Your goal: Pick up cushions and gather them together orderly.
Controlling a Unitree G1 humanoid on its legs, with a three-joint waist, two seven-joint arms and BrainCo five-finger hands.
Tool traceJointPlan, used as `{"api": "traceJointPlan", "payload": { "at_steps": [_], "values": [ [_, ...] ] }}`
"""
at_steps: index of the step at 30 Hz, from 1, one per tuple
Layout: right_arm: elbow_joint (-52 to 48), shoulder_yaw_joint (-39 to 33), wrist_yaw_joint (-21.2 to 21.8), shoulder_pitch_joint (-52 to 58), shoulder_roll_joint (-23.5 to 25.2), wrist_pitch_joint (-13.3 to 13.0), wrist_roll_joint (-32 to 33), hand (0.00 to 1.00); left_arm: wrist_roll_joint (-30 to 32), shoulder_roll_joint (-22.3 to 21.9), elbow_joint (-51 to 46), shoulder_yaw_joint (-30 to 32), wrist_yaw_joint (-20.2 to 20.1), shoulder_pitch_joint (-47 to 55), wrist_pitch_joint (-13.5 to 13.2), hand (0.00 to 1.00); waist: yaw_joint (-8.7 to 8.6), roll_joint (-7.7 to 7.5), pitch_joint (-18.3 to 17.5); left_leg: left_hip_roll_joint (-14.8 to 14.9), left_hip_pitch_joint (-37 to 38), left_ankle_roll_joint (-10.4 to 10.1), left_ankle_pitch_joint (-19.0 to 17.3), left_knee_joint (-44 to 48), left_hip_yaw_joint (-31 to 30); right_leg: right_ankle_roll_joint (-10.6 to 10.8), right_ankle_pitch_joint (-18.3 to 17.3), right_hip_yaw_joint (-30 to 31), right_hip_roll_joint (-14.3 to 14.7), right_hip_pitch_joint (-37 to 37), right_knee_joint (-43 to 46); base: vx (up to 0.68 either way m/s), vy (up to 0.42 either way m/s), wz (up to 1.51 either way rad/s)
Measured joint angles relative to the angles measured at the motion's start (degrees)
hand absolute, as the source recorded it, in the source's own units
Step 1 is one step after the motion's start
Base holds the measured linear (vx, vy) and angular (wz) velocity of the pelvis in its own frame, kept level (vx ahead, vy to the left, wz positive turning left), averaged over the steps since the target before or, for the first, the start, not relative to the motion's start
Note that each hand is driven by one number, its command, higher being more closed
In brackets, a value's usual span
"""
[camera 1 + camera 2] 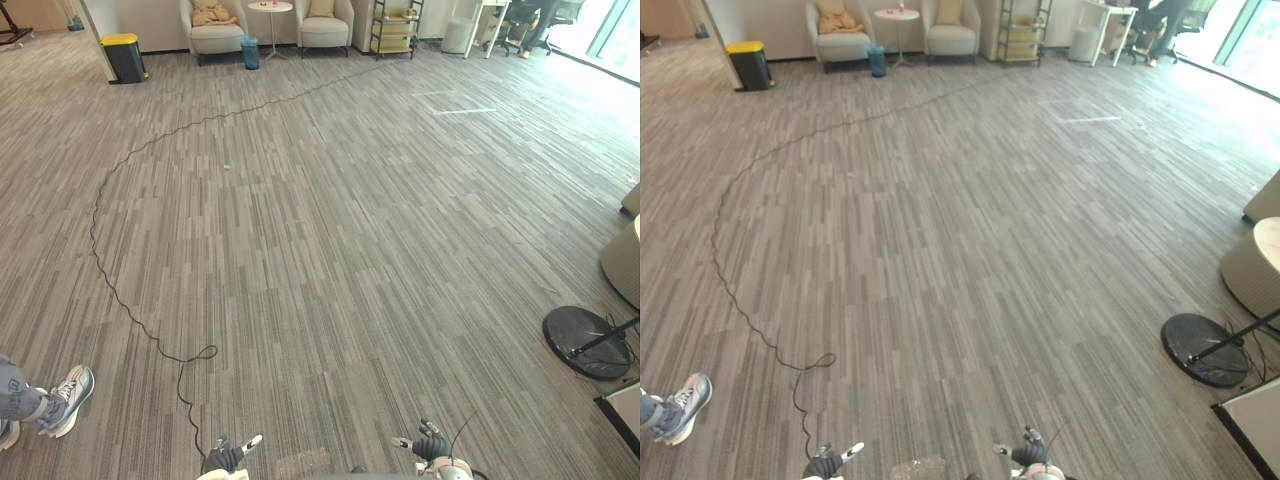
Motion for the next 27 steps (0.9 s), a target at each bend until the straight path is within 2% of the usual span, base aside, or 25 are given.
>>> {"api": "traceJointPlan", "payload": {
  "at_steps": [11,20,27],
  "values": [
    [3.65,-4.44,-0.20,-2.60,0.28,2.49,-2.31,0.00,2.18,1.48,0.95,-2.86,-0.02,-1.90,-0.12,0.00,0.61,-0.75,0.96,-1.21,-0.96,0.63,-0.06,0.04,-5.15,0.58,-1.63,-5.80,-1.43,0.91,-0.07,0.06,-0.005,0.27],
    [5.51,-6.67,-0.45,-3.69,0.98,2.72,-0.39,0.00,3.26,1.63,1.53,-2.88,0.11,-2.34,0.54,0.00,0.60,-0.73,0.98,-1.76,-0.88,0.66,-0.03,0.31,-5.28,1.08,-1.95,-6.82,-2.07,1.30,0.33,0.00,-0.008,0.06],
    [5.50,-7.83,-0.89,-3.68,1.01,2.51,0.56,0.00,3.38,1.85,2.30,-3.45,0.14,-3.10,0.57,0.00,0.59,-0.56,1.37,-1.87,-0.95,1.77,0.75,-0.06,-6.28,1.12,-3.03,-8.23,-2.34,0.78,2.09,-0.09,-0.026,0.09]
  ]
}}
